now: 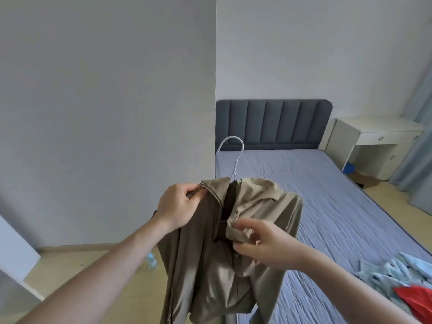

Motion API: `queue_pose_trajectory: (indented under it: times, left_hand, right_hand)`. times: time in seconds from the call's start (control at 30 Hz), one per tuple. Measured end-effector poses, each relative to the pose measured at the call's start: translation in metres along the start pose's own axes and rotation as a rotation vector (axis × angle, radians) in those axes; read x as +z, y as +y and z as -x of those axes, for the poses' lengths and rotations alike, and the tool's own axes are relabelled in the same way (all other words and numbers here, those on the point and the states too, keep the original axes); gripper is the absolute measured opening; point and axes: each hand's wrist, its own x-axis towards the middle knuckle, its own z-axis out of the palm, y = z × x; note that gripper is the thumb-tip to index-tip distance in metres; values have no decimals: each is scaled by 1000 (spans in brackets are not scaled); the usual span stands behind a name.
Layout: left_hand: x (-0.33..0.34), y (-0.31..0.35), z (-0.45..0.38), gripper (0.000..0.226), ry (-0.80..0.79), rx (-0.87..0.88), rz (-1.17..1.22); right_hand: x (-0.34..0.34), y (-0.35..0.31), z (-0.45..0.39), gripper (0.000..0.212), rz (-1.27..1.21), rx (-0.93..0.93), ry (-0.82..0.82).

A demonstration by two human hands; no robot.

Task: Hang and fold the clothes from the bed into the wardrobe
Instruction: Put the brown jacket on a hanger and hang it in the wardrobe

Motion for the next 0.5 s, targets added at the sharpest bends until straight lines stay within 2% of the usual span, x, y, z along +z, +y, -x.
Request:
queue_pose_trajectory:
  times: [0.1, 0.13, 0.3, 0.4, 0.43, 0.5]
  left_hand:
    - [-2, 3, 4, 41, 5, -2, 29]
    - [-4, 2, 5, 43, 15, 1, 37]
    - [-10, 4, 9, 34, 76, -29, 102]
    - [-13, 6, 8, 22, 109, -56, 104]
    - [-15, 9, 8, 20, 122, -62, 101]
    - [-19, 13, 9, 18, 161, -73, 106]
  right_hand:
    - [1, 19, 4, 59, 282, 93, -119]
    - [-1, 25, 5, 63, 333, 99, -111]
    - [-31, 39, 5, 52, 356, 46, 126]
    - [-60, 36, -3, 19, 262, -79, 353]
    - [-71, 37, -8, 14, 243, -122, 451]
    - [-92, 41, -21, 23, 271, -152, 612]
